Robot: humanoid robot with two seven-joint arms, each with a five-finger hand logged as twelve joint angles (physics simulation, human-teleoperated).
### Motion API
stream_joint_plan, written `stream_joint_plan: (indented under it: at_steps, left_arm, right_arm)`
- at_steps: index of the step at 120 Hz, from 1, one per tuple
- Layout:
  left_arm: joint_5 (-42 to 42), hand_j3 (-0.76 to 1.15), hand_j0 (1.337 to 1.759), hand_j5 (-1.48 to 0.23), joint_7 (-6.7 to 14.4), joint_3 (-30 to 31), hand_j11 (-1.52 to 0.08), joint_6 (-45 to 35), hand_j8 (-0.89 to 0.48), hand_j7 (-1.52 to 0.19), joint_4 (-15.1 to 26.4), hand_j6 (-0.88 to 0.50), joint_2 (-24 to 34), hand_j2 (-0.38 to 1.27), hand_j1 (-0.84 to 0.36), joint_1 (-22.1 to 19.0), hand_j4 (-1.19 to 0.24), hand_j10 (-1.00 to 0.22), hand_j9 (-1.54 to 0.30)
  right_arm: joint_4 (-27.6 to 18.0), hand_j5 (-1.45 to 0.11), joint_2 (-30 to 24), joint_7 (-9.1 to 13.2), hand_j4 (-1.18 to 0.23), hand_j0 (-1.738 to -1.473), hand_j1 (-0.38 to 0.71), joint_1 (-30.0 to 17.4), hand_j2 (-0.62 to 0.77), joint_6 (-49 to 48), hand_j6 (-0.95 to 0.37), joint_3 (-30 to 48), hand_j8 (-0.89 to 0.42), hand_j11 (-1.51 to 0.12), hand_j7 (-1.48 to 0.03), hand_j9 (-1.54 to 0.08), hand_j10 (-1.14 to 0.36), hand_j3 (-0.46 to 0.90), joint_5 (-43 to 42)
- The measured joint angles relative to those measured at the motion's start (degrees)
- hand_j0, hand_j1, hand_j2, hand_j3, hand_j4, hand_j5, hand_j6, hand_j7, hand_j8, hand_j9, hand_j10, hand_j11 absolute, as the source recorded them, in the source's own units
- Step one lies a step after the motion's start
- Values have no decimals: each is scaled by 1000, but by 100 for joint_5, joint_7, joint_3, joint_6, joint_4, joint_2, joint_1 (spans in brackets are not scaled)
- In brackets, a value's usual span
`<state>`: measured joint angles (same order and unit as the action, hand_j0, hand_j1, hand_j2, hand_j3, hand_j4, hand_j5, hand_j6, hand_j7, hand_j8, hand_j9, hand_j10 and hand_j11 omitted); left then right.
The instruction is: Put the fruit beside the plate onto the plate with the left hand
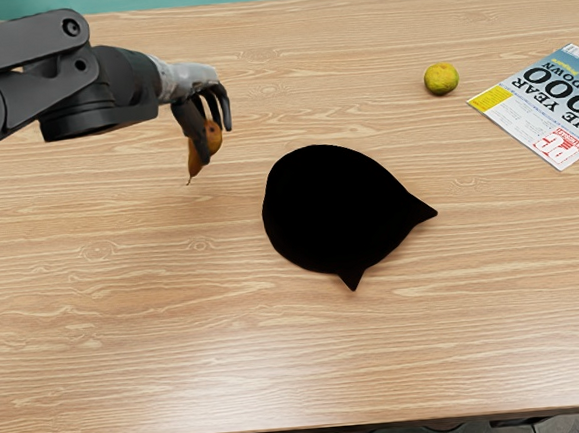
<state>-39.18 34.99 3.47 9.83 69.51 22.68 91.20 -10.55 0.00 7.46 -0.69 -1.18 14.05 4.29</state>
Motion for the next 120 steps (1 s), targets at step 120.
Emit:
stream_joint_plan:
  at_steps: [120]
  left_arm:
    - [443,0,1654,-1119,1,-65,-1067,-24,-410,-1093,-594,-428,-1902,678,-446,548,-774,-766,-1059]
  right_arm:
    - [0,-35,0,1,-27,-1658,-317,-1,-5,0,-27,-16,-27,-35,-35,-35,-27,0,-4]
